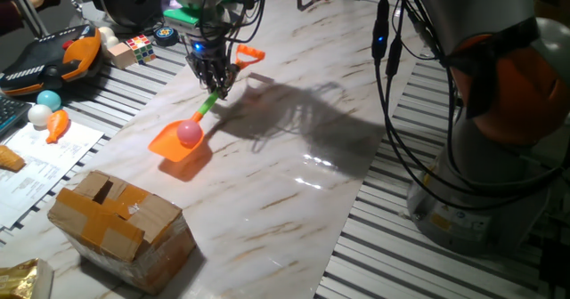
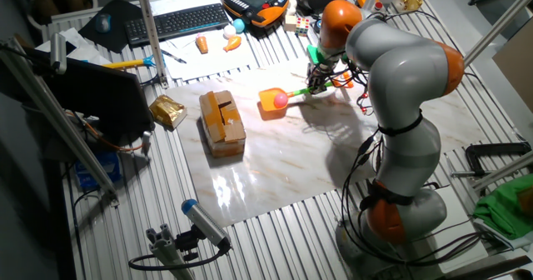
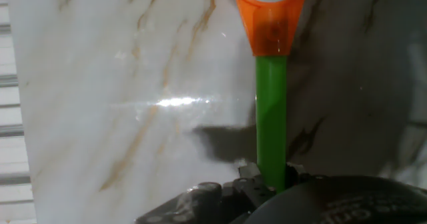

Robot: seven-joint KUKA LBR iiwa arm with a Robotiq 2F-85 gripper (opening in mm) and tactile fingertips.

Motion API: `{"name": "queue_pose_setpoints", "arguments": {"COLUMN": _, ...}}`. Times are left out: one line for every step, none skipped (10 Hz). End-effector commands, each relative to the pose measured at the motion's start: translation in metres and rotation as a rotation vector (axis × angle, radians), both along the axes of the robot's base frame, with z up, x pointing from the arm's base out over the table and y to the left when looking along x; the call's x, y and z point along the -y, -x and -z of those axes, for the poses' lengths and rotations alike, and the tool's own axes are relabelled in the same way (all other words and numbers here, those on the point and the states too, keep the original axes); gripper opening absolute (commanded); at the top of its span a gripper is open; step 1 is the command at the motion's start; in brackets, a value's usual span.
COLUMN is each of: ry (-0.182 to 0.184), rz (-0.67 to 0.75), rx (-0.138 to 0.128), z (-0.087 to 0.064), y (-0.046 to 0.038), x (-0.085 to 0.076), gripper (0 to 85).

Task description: Use a shovel to scoop up an object

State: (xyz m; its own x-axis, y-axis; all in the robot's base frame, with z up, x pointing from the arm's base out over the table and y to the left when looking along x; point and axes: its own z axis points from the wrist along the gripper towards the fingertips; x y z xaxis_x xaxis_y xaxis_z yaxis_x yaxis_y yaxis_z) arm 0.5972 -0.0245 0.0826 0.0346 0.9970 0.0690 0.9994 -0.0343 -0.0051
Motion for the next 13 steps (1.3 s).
{"name": "queue_pose_setpoints", "arguments": {"ry": -0.021, "rz": 0.0, "rx": 0.0, "z": 0.003, "y": -0.0009, "x": 0.0, "gripper": 0.7}}
{"name": "queue_pose_setpoints", "arguments": {"ry": -0.037, "rz": 0.008, "rx": -0.001, "z": 0.007, "y": -0.0014, "x": -0.001, "gripper": 0.7}}
{"name": "queue_pose_setpoints", "arguments": {"ry": -0.026, "rz": 0.006, "rx": 0.001, "z": 0.008, "y": -0.0013, "x": -0.002, "gripper": 0.7}}
{"name": "queue_pose_setpoints", "arguments": {"ry": -0.012, "rz": -0.024, "rx": 0.003, "z": 0.007, "y": -0.0014, "x": -0.003, "gripper": 0.7}}
{"name": "queue_pose_setpoints", "arguments": {"ry": 0.003, "rz": -0.106, "rx": 0.002, "z": 0.006, "y": -0.0017, "x": -0.004, "gripper": 0.7}}
{"name": "queue_pose_setpoints", "arguments": {"ry": 0.002, "rz": -0.172, "rx": -0.001, "z": 0.007, "y": -0.0014, "x": -0.004, "gripper": 0.7}}
{"name": "queue_pose_setpoints", "arguments": {"ry": -0.014, "rz": -0.217, "rx": -0.001, "z": 0.01, "y": -0.0005, "x": -0.005, "gripper": 0.7}}
{"name": "queue_pose_setpoints", "arguments": {"ry": -0.018, "rz": -0.264, "rx": 0.002, "z": 0.012, "y": 0.0006, "x": -0.006, "gripper": 0.7}}
{"name": "queue_pose_setpoints", "arguments": {"ry": -0.025, "rz": -0.313, "rx": -0.003, "z": 0.012, "y": 0.0009, "x": -0.006, "gripper": 0.7}}
{"name": "queue_pose_setpoints", "arguments": {"ry": -0.029, "rz": -0.35, "rx": -0.01, "z": 0.012, "y": 0.0012, "x": -0.006, "gripper": 0.7}}
{"name": "queue_pose_setpoints", "arguments": {"ry": -0.037, "rz": -0.359, "rx": -0.01, "z": 0.014, "y": 0.0023, "x": -0.006, "gripper": 0.7}}
{"name": "queue_pose_setpoints", "arguments": {"ry": -0.037, "rz": -0.365, "rx": -0.003, "z": 0.017, "y": 0.0041, "x": -0.007, "gripper": 0.7}}
{"name": "queue_pose_setpoints", "arguments": {"ry": -0.037, "rz": -0.369, "rx": 0.001, "z": 0.02, "y": 0.0053, "x": -0.007, "gripper": 0.7}}
